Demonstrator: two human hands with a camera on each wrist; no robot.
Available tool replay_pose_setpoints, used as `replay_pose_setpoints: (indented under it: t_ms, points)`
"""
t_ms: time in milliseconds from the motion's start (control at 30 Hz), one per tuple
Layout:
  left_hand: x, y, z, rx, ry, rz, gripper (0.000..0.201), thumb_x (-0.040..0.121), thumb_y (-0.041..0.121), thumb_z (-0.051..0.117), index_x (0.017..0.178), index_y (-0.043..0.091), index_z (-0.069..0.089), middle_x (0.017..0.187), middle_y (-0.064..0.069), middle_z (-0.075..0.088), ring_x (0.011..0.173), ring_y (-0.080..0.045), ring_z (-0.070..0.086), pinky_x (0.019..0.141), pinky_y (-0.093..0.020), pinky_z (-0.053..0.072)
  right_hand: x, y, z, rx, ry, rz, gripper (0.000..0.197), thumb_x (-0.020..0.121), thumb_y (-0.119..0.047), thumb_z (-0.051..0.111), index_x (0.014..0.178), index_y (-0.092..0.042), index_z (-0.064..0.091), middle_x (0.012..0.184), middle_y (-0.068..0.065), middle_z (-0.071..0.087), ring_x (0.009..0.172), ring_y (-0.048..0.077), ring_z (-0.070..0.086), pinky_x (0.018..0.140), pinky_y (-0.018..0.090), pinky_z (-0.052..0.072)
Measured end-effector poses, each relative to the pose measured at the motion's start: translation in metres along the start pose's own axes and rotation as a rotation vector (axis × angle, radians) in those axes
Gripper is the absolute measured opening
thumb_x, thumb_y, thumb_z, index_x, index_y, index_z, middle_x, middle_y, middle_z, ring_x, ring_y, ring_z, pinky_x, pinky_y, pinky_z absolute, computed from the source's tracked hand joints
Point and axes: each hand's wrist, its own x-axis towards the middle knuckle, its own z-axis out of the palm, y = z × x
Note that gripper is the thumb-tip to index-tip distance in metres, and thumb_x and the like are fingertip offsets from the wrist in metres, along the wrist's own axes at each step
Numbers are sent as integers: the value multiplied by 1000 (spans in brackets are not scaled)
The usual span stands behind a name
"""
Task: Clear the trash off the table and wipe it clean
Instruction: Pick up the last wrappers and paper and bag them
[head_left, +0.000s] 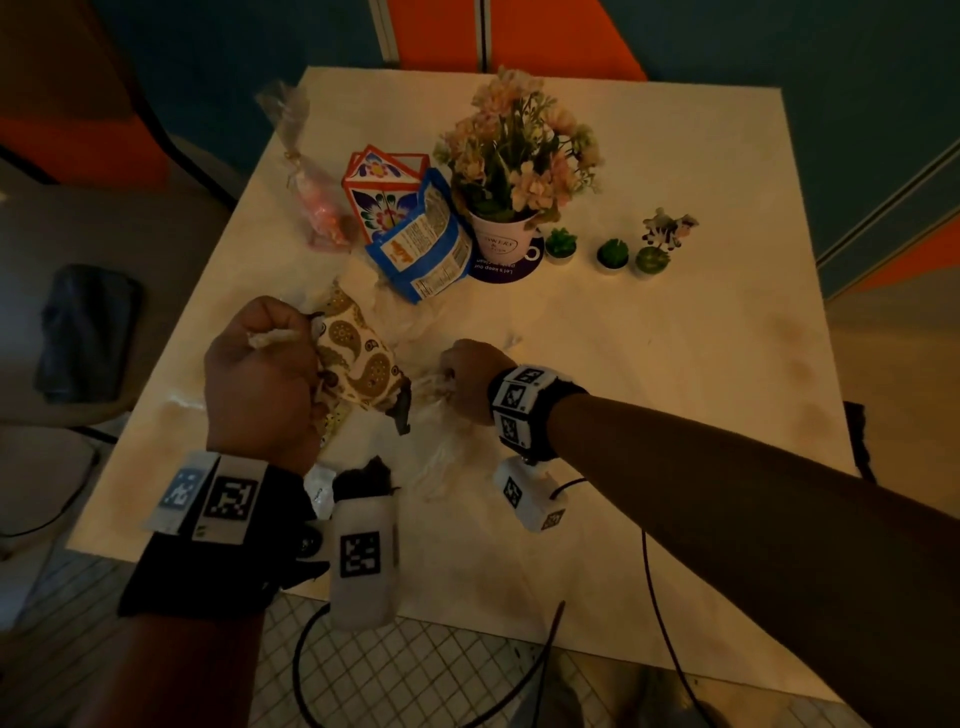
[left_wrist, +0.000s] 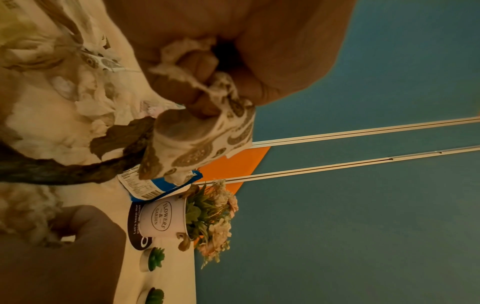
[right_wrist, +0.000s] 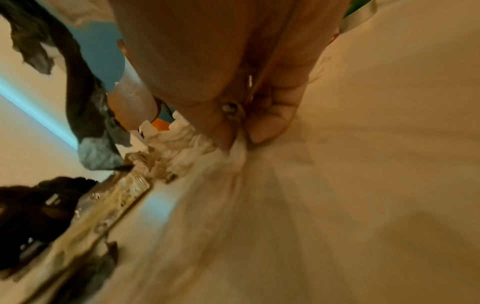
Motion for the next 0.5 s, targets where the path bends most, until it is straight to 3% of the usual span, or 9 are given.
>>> replay_pose_setpoints:
  t_ms: [67, 133, 167, 200, 267, 400, 500]
  points:
    - [-1, 1, 1, -32, 15, -5, 37, 74, -15, 33, 57, 15, 44, 39, 9, 39, 34, -7, 33, 34, -8, 21, -9, 4, -4, 100, 63, 12, 7, 86, -9, 53, 90, -7, 59, 103, 10, 52, 100, 30, 50, 81, 30, 36]
    - [-1, 1, 2, -49, 12, 11, 35, 76, -15, 33, 58, 14, 43, 41, 8, 42, 36, -7, 37, 34, -9, 23, -21, 10, -11, 247, 170, 57, 7, 84, -8, 57, 77, -9, 57, 93, 10, 55, 96, 28, 51, 77, 30, 39]
    - [0, 2, 2, -21, 11, 24, 35, 77, -14, 33, 59, 14, 44, 42, 9, 45, 38, -5, 40, 34, -11, 26, -28, 13, -17, 314, 226, 81, 3, 82, -6, 59, 83, -4, 61, 97, 11, 59, 100, 28, 53, 77, 31, 42]
    - [-1, 4, 2, 28, 4, 36, 36, 79, -13, 34, 60, 15, 44, 43, 10, 48, 39, -3, 43, 34, -13, 29, -34, 18, -22, 355, 277, 110, 12, 80, -5, 61, 91, -1, 64, 99, 10, 59, 103, 26, 54, 77, 30, 43]
    - [-1, 5, 4, 61, 4, 60, 36, 83, -12, 37, 61, 16, 45, 43, 12, 51, 40, 0, 47, 35, -13, 32, -47, 28, -33, 425, 329, 160, 18, 78, 0, 62, 95, -3, 65, 94, 3, 56, 97, 20, 55, 74, 28, 43]
    - [-5, 14, 19, -34, -53, 9, 36, 86, -13, 35, 63, 14, 43, 39, 12, 49, 35, 0, 47, 32, -11, 33, -73, 49, -48, 729, 320, 245, 33, 80, 15, 51, 89, -16, 61, 84, 1, 57, 64, 21, 59, 50, 30, 55]
    - [-8, 17, 34, -60, -81, -3, 33, 85, -9, 39, 64, 16, 46, 45, 10, 54, 41, -4, 53, 42, -18, 40, -95, 68, -56, 797, 367, 277, 41, 80, 19, 40, 74, -15, 62, 69, 7, 58, 53, 23, 56, 47, 31, 54]
